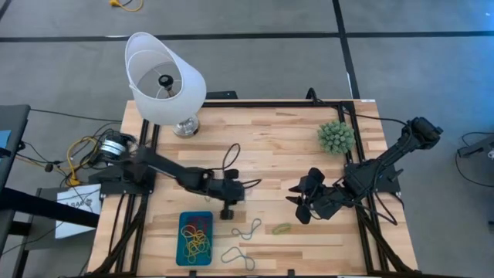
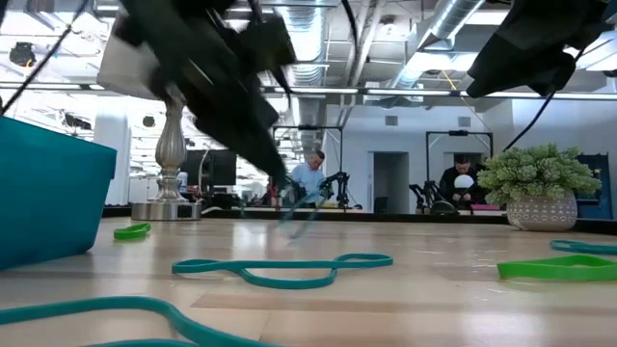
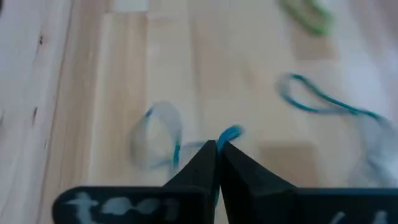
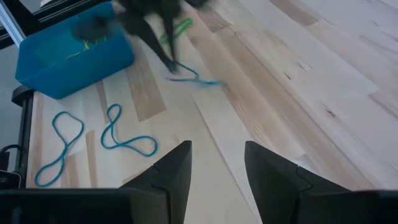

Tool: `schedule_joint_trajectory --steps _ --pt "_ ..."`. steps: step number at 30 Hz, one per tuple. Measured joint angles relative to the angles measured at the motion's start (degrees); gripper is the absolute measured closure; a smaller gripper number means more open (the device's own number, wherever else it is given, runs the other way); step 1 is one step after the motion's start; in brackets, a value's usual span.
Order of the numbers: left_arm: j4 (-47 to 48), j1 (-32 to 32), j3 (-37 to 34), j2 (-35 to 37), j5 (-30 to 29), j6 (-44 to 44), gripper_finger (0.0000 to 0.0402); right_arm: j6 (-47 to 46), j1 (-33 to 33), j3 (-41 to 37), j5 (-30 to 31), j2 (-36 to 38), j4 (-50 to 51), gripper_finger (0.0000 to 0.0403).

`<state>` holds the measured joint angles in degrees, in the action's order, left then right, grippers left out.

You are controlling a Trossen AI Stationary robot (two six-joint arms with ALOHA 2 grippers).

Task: Pick and place items into bin
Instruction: Put the blue rubber band into the blue bin

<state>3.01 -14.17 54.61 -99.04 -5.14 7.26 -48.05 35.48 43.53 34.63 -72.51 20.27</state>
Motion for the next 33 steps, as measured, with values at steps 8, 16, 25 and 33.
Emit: schedule_joint_trajectory --steps 8,16,25,33 --pt "14.5 -12.6 0.0 21.0 2.6 12.3 0.0401 0.0 0.0 0.0 0.2 0.0 0.1 0.0260" --pt "18.7 -27.7 0.0 27.8 -0.7 28.9 0.0401 0.0 0.0 0.0 1.7 0.0 0.2 0.0260" --pt "21.7 -30.8 -0.1 20.4 -7.8 37.4 0.0401 0.4 0.0 0.0 1.7 0.0 0.0 0.0260" --pt "22.9 -30.7 -0.1 12.8 -3.3 48.9 0.0400 0.4 0.0 0.0 1.5 0.0 0.0 0.0260"
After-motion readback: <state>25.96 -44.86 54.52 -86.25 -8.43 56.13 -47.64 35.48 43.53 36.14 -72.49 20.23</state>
